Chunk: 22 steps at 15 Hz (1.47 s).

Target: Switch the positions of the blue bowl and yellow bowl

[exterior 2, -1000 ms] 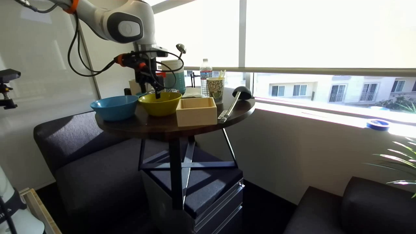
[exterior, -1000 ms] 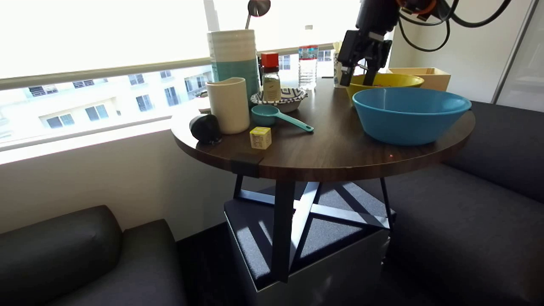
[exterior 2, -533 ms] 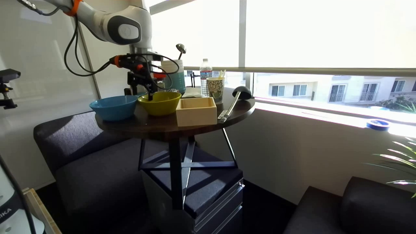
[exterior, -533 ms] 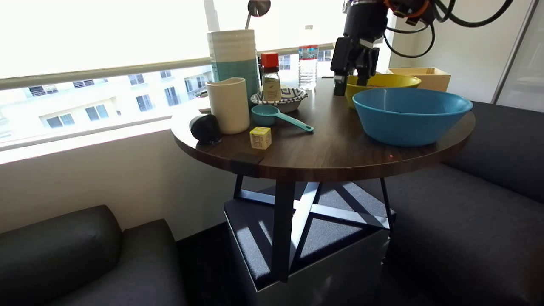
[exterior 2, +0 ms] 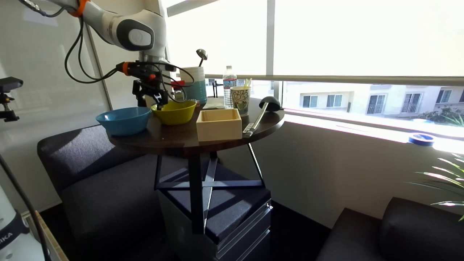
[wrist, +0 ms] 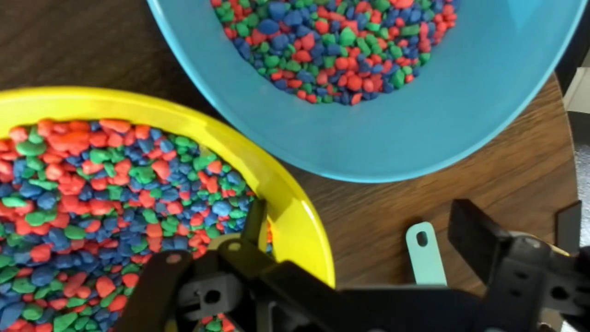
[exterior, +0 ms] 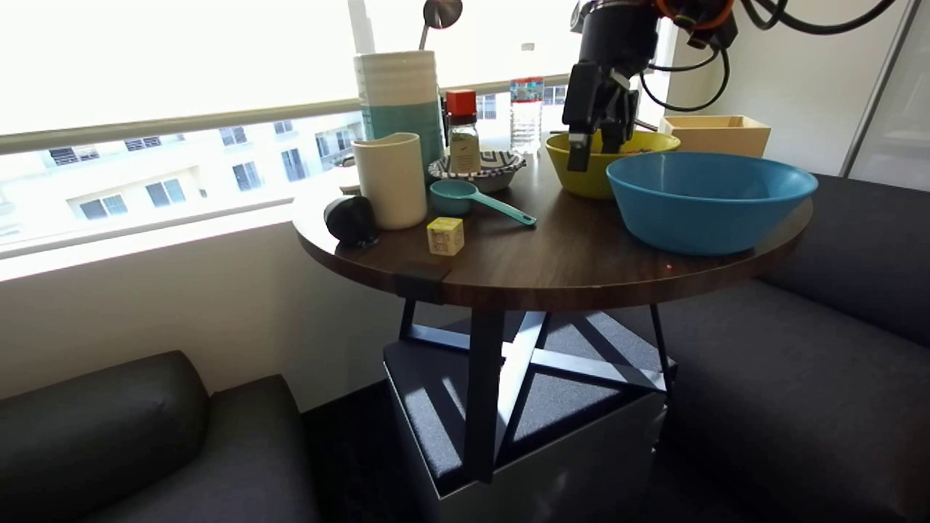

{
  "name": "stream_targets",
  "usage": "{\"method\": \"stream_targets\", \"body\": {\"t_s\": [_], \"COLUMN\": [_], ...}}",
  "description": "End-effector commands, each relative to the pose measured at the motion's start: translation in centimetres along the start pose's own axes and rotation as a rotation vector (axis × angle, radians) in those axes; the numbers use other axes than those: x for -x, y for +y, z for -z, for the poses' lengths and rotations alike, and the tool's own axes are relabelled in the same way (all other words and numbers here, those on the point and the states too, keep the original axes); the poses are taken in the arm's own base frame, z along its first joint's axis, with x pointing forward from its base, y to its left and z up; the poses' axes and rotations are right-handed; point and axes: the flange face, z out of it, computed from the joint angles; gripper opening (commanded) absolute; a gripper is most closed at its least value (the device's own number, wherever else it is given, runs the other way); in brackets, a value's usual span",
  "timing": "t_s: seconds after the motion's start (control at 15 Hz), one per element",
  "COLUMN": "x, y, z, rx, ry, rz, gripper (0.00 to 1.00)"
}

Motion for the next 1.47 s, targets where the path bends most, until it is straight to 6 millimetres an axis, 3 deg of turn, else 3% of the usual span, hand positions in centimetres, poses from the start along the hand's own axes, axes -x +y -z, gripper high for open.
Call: {"method": "stream_targets", "body": {"t_s": [0.0,0.2,0.67,1.07,1.4], "x": [-0.2,0.1,3.9,8.9,13.0], "y": [-1.0,-1.4,-2.8,-3.9,-3.5], "z": [0.0,0.8,4.7,4.4,4.0], "rx": [0.002,0.045,0.166,0.161,0.241], "ry": [-0.006,0.005,0.103,0.121,0.149], "rz": [0.038,0.026,-0.063,-0.198,-0.359], "gripper": [1.00,1.00,1.00,1.00,1.00]}}
